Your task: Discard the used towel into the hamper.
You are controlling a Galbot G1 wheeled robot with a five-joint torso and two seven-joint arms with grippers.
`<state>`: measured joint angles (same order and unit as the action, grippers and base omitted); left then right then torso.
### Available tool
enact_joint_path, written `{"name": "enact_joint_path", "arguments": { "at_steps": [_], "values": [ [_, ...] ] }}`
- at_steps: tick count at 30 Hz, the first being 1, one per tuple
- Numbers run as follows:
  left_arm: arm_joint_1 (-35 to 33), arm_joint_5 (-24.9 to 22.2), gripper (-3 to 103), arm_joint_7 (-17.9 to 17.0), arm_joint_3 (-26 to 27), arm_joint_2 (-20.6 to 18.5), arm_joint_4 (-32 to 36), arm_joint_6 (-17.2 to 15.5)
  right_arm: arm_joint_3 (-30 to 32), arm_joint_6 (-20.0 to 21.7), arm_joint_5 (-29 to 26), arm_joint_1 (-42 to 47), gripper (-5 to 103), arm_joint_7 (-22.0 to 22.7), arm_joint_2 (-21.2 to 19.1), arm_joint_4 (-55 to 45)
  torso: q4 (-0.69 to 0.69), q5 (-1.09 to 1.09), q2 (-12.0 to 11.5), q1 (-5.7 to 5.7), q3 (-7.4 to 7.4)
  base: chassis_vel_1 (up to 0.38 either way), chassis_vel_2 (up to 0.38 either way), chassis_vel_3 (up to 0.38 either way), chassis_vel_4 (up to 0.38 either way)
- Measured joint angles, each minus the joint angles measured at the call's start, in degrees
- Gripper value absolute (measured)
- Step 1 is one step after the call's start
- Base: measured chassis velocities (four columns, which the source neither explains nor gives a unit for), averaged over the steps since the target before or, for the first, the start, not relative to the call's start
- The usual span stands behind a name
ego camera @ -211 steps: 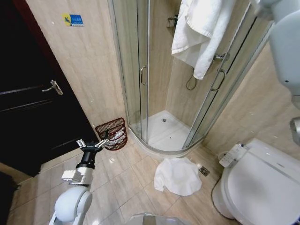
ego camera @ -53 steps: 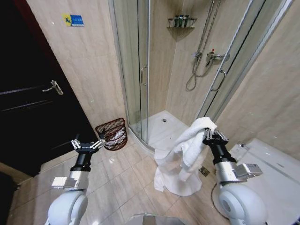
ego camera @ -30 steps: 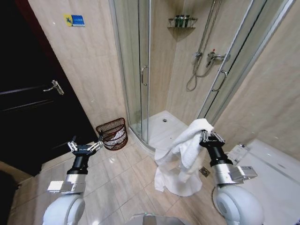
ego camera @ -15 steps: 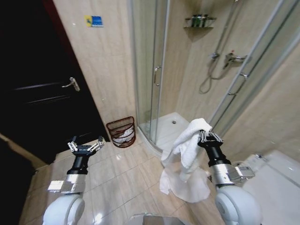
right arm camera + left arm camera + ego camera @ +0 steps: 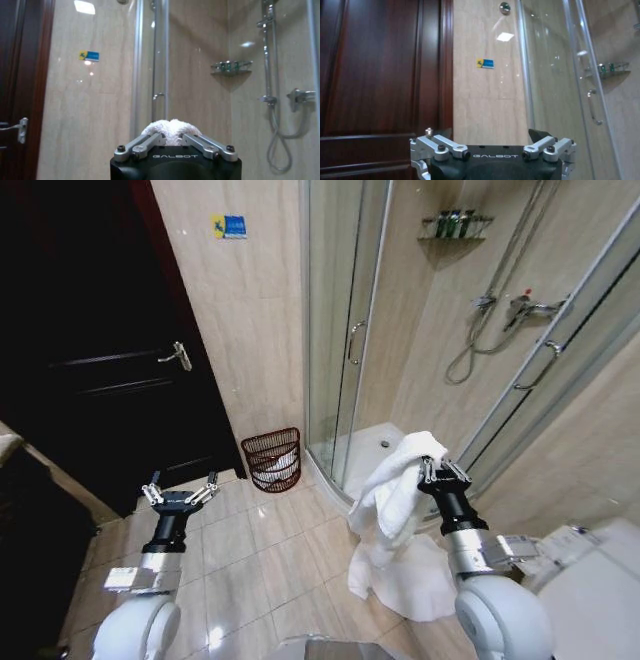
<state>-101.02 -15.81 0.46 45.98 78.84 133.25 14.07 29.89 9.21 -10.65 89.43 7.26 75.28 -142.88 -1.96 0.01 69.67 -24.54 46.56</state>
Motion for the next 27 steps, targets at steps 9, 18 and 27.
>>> {"name": "enact_joint_path", "arguments": {
  "at_steps": [9,18,27],
  "values": [
    [-0.13,0.02,100,0.00,-0.12,0.01,0.02,-0.34,-0.48,-0.25,0.04,-0.43,5,-0.01,-0.09,0.66,0.01,0.00,0.00,0.01,0.00,0.126,0.176,-0.146,-0.152],
    [-0.72,0.54,100,1.19,-0.41,0.69,0.42,-1.92,-1.19,-0.37,-0.26,-0.42,5,-0.16,-0.07,0.73,0.00,-0.01,0.00,-0.01,0.00,0.046,0.113,-0.038,-0.079],
    [-0.99,0.63,100,1.26,-0.18,1.03,0.38,-1.76,-1.18,-0.42,-0.19,-0.60,5,-0.78,-0.14,0.84,0.01,0.00,0.00,0.00,0.00,0.018,0.024,0.063,0.059]
  ]
}}
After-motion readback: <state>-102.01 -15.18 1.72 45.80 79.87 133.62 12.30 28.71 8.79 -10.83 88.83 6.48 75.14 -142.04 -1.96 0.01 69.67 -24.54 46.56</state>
